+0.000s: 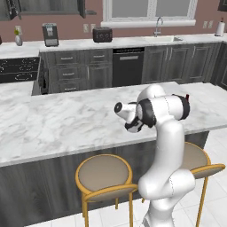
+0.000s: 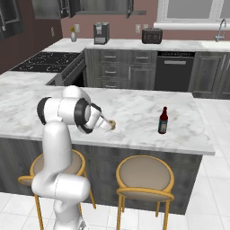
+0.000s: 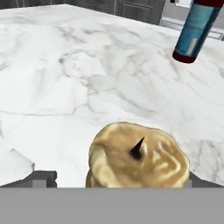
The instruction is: Get the candle and the beer from the cabinet and move them to the dining counter.
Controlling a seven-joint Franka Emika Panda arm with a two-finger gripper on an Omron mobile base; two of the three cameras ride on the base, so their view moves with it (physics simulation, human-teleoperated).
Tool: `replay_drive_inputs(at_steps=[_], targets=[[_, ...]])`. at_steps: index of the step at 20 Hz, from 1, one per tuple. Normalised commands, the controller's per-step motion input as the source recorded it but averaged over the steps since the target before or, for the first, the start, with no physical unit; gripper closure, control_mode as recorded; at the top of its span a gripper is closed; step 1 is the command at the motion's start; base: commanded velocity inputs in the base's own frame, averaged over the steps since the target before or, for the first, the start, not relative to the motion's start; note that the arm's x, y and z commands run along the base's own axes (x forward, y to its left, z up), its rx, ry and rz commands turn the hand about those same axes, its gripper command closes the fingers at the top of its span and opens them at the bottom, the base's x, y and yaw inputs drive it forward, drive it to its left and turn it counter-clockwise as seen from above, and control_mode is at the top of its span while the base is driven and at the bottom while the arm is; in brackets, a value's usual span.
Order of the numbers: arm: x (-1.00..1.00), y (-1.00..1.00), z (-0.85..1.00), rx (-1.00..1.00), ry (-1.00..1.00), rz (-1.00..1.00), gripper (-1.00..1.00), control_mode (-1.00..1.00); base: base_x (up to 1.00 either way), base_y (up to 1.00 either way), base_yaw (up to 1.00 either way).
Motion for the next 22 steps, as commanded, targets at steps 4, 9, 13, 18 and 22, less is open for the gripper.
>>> replay_drive_inputs(at_steps=[4, 9, 13, 18, 22], targets=[[-0.02, 0.02, -0.01, 0.0, -0.24, -0.01, -1.0, -1.0, 0.0, 0.0, 0.0], [-0.11, 0.03, 0.0, 0.0, -0.07, -0.02, -1.0, -1.0, 0.0, 0.0, 0.0], [-0.02, 0.1, 0.0, 0.0, 0.0, -0.02, -1.0, -1.0, 0.0, 0.0, 0.0], [0.0, 0.05, 0.0, 0.0, 0.0, -0.02, -1.0, -1.0, 0.0, 0.0, 0.0], [0.0, 0.08, 0.0, 0.0, 0.0, -0.01, -1.0, -1.0, 0.0, 0.0, 0.0]])
